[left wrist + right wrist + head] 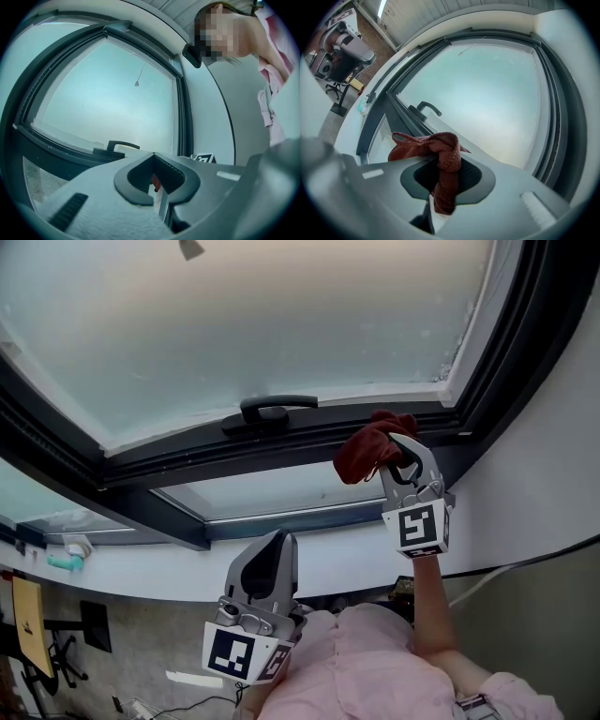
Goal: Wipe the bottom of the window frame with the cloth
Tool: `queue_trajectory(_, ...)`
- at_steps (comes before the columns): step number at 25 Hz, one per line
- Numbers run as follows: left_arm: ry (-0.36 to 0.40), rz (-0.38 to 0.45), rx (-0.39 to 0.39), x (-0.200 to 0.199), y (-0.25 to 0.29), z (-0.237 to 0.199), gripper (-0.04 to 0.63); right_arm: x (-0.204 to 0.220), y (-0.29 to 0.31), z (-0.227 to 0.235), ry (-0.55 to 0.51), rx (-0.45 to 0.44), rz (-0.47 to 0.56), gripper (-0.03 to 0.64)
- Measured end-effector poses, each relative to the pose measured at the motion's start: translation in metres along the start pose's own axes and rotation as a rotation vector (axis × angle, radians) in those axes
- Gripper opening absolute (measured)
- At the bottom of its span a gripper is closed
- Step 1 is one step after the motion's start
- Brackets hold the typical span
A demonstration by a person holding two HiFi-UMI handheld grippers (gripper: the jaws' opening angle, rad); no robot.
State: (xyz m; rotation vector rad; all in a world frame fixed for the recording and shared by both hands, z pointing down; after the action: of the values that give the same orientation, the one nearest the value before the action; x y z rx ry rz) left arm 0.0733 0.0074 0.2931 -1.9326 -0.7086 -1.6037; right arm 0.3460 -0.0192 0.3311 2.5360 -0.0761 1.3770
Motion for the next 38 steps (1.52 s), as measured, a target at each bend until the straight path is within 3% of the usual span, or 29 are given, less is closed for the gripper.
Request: queue_trajectory(38, 0.001, -0.001, 0.025, 0.000, 0.007, -0.001, -0.002, 0.023, -0.022, 0.027, 0.109, 0.097, 0.003, 0.075)
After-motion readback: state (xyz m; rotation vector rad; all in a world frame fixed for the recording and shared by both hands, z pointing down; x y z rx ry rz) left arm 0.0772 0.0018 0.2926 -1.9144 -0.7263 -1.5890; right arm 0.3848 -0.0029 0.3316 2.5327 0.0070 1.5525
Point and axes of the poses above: the fingertips, and each gripper's own axes: y forward along the fingers, z to its right, x out of its underside, the point moved 9 cm from there along -y, backward along the fingers, and after that the axes turned 15 degrees about -x, right-handed, at the moved point
